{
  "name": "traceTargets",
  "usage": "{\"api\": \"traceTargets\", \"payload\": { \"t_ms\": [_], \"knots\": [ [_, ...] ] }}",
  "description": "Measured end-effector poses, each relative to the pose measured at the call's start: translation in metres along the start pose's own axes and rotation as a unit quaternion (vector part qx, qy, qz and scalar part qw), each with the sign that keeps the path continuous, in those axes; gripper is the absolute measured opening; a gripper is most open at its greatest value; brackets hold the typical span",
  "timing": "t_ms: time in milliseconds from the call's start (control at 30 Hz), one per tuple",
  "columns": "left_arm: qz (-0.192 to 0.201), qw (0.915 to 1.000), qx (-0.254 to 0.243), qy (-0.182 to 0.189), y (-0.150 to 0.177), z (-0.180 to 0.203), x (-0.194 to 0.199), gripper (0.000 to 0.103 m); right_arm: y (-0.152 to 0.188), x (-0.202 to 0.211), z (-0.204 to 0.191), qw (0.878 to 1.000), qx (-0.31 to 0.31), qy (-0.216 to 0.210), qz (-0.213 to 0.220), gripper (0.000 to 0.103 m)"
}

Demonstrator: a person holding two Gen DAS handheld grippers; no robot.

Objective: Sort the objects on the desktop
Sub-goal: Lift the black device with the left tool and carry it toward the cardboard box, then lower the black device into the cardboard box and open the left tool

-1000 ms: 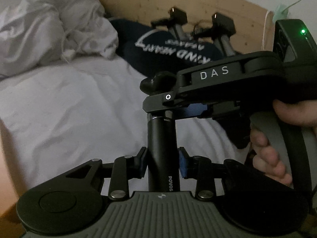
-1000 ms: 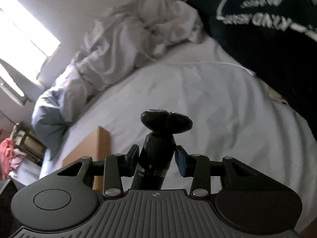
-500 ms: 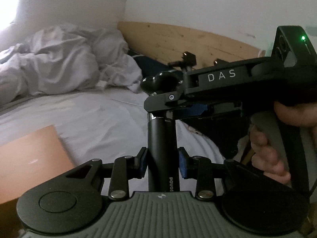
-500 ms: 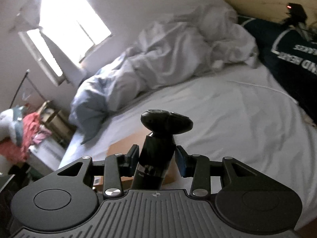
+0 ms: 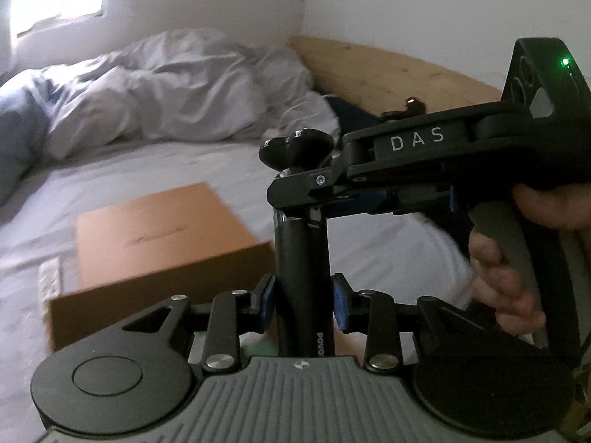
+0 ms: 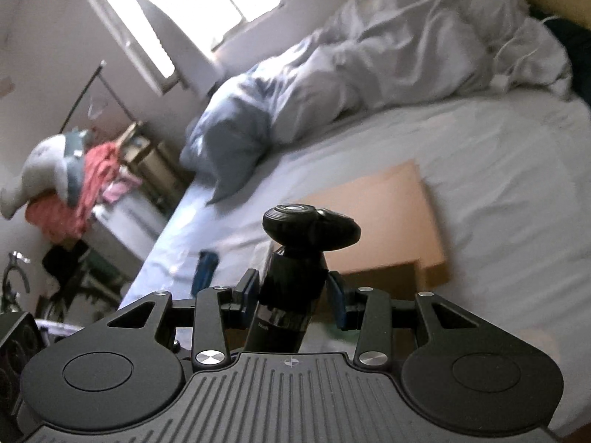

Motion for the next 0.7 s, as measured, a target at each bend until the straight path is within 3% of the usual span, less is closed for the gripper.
{"api": "traceTargets", "payload": {
  "t_ms": [300, 700],
  "knots": [
    [-0.035, 0.998, 0.044, -0.03, 0.029, -0.048, 0.009, 0.034, 0.048, -0.048, -0.042, 0.998, 0.004, -0.009, -0.059, 0.043],
    [-0.104, 0.9925, 0.061, -0.018, 0.07, -0.076, -0.006, 0.034, 0.09, -0.082, -0.021, 0.994, -0.028, 0.031, -0.103, 0.043]
  ]
}}
Point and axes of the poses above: each gripper's, at about its wrist camera, not at the fingertips, and x roughly against the way its jaws point, z to its right, y to its underside, the point moved 4 cm from there along -x, roughly the way its jaws point, and after that the axes turned 9 degrees about z, right-handed, at the moved point
